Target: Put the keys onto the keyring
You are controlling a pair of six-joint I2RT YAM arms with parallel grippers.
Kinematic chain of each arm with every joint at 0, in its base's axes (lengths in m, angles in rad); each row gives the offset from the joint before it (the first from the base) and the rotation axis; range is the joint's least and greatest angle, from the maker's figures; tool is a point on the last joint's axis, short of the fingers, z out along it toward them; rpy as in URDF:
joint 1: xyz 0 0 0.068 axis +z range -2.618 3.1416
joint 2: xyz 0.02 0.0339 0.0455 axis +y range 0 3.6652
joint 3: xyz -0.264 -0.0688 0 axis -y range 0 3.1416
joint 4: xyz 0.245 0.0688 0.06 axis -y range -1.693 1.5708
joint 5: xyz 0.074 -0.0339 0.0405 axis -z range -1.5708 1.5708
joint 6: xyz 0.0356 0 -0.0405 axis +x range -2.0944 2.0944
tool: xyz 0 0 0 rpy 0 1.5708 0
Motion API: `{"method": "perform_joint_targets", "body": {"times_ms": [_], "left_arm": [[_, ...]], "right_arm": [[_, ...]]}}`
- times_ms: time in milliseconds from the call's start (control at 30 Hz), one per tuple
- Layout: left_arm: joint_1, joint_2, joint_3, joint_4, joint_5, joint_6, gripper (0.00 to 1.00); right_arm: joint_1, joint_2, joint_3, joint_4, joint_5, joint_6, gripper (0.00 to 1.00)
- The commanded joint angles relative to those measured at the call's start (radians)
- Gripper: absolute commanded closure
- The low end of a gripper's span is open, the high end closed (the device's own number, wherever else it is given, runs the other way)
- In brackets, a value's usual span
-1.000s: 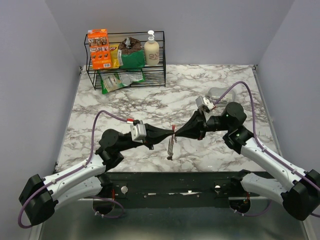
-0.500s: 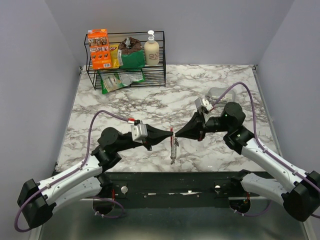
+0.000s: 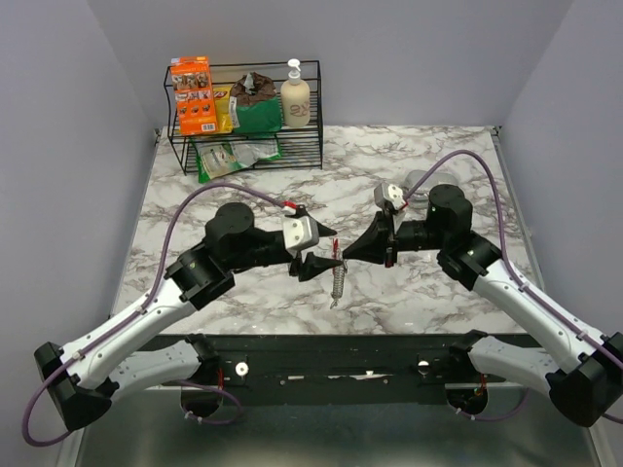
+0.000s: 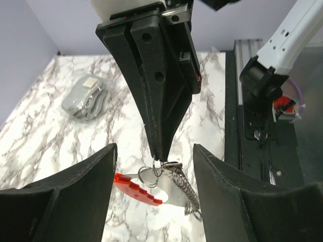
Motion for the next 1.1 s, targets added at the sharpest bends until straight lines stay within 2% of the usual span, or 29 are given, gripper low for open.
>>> {"method": "perform_joint_targets", "body": {"times_ms": [0, 300, 600, 700, 833, 900, 933, 967, 1067], "left_arm": [[-0.007, 0.109, 0.124, -0.344, 0.047, 0.119, 0.36], [-0.007, 0.221, 0.226, -0.429, 0.061, 0.196, 0.43], [-0.007, 0.272, 0.249, -0.430, 0.026, 0.227, 0.52], [-0.007, 0.286, 0.255, -0.430, 0.026, 0.233, 0.58], [-0.007, 0.304, 0.264, -0.441, 0.023, 0.251, 0.79], [-0.007, 0.310, 0.264, -0.441, 0.015, 0.251, 0.85], [-0.007, 0.312, 0.264, -0.438, 0.012, 0.253, 0.93], [-0.007, 0.312, 0.261, -0.437, 0.012, 0.256, 0.97], [-0.007, 0.293, 0.240, -0.406, 0.006, 0.238, 1.00]], "right_arm": [[0.004, 0.023, 0.064, -0.173, 0.065, -0.110, 1.00], [0.004, 0.028, 0.059, -0.196, 0.097, -0.123, 1.00], [0.003, 0.034, 0.062, -0.196, 0.088, -0.126, 1.00], [0.004, 0.034, 0.061, -0.194, 0.086, -0.126, 1.00], [0.004, 0.034, 0.059, -0.194, 0.085, -0.126, 1.00], [0.004, 0.031, 0.056, -0.194, 0.085, -0.126, 1.00], [0.004, 0.031, 0.056, -0.194, 0.085, -0.126, 1.00], [0.004, 0.031, 0.056, -0.194, 0.086, -0.126, 1.00], [0.004, 0.028, 0.050, -0.187, 0.082, -0.123, 0.99]]}}
